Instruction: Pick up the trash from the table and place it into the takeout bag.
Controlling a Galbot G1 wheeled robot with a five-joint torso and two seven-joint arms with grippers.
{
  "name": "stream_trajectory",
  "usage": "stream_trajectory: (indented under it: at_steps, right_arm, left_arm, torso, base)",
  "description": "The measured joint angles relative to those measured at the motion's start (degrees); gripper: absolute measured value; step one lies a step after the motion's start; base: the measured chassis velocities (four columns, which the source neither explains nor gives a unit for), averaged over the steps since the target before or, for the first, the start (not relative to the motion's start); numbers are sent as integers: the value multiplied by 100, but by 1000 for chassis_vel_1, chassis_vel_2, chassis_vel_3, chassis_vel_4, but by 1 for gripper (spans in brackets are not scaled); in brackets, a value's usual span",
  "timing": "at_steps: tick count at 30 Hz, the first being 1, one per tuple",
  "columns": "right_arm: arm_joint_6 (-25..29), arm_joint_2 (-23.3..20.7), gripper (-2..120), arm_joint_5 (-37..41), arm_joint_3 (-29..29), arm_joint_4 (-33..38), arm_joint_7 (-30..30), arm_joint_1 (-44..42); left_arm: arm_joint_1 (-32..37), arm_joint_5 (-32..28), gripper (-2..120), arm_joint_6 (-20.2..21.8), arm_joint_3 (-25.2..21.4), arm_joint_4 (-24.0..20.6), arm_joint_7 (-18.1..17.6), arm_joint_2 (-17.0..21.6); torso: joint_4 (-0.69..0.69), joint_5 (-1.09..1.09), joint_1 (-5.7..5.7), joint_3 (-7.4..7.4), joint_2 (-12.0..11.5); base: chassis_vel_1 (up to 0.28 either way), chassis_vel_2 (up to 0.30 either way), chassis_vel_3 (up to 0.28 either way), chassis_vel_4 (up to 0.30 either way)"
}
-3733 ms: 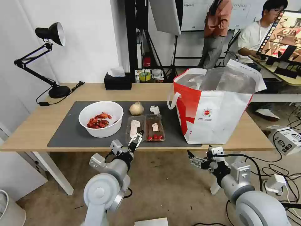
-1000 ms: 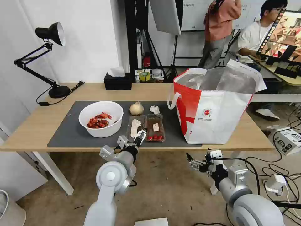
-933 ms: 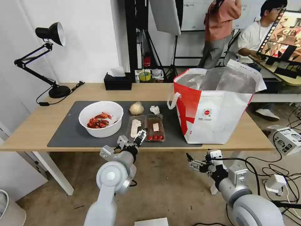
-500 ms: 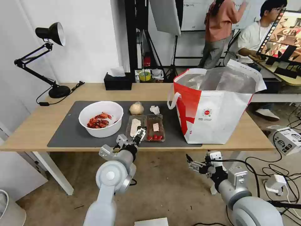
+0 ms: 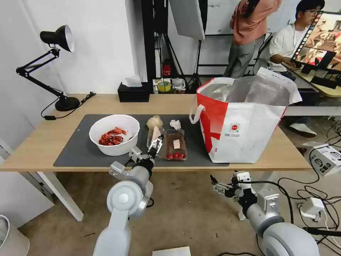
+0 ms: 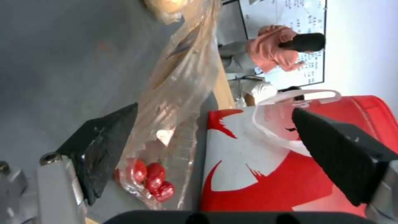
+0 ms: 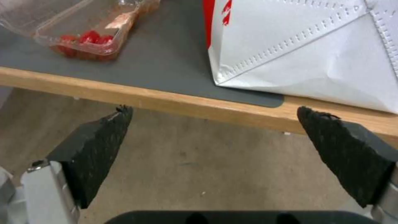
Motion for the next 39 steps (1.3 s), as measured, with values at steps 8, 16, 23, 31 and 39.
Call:
stream_trajectory:
  at_steps: [8, 16, 23, 31, 39]
  right_arm:
    - [0, -8, 100, 0, 0, -2, -2, 0]
    - [10, -7, 100, -36, -2, -23, -32, 7]
    - [17, 7, 100, -49, -3, -29, -46, 7]
    - [20, 24, 100, -66, 11, -10, -50, -29]
    - [22, 38, 100, -92, 44, 16, -50, -84]
  left_arm:
    - [7, -23, 100, -39, -1, -23, 114, 1]
    - [9, -70, 100, -86, -6, -21, 180, 3]
    - [-33, -110, 100, -106, -2, -24, 180, 5]
    - [-125, -143, 100, -107, 29, -23, 176, 6]
    - [-172, -158, 100, -131, 70, 16, 147, 8]
  torso:
    - [0, 0, 0, 0, 0]
    - [0, 0, 0, 0, 0]
    - [0, 0, 0, 0, 0]
    - [0, 0, 0, 0, 0]
    - [0, 0, 0, 0, 0]
  base:
    - [0, 0, 0, 0]
    - [0, 0, 0, 0]
    - [0, 0, 0, 0]
    - [0, 0, 0, 0]
    - [0, 0, 0, 0]
